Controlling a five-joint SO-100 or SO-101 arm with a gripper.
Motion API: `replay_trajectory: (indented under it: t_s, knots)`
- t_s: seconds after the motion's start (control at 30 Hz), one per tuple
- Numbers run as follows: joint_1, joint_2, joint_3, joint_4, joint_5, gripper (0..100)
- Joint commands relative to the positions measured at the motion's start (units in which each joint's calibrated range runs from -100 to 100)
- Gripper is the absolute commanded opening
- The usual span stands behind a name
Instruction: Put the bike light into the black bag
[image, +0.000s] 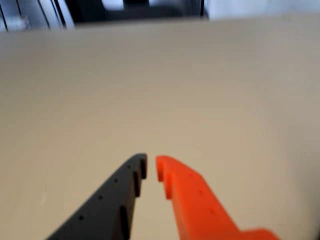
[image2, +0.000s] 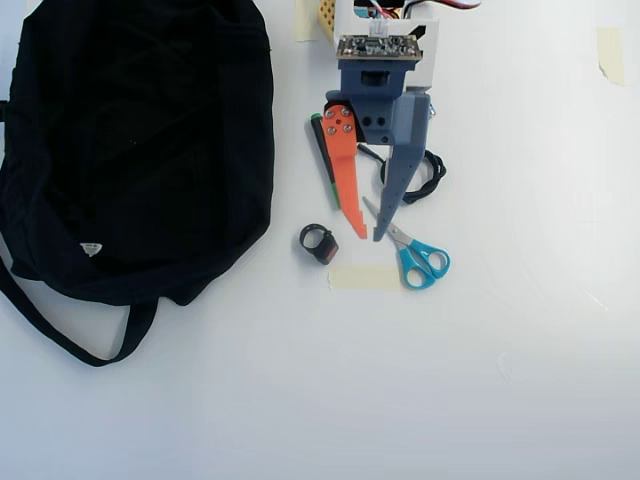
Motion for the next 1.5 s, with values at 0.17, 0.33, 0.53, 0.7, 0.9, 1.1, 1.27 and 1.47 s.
replay_trajectory:
  t_s: [0.17,0.33,0.53,0.7,0.9,1.1,1.27,1.47]
  knots:
    - [-3.2,-3.0,-1.2,17.8,15.0,2]
    - [-3.9,-3.1,-1.7,32.7,21.5,2]
    - [-1.6,-6.3,-2.1,42.3,25.5,2]
    - [2.3,-7.5,-1.4,43.4,31.0,2]
    - [3.5,-6.3,-1.1,43.4,34.9,3]
    - [4.1,-3.5,0.3,42.6,38.8,3]
    - [4.6,2.3,-1.5,41.1,41.1,3]
    - [4.6,9.9,-7.8,41.0,42.0,3]
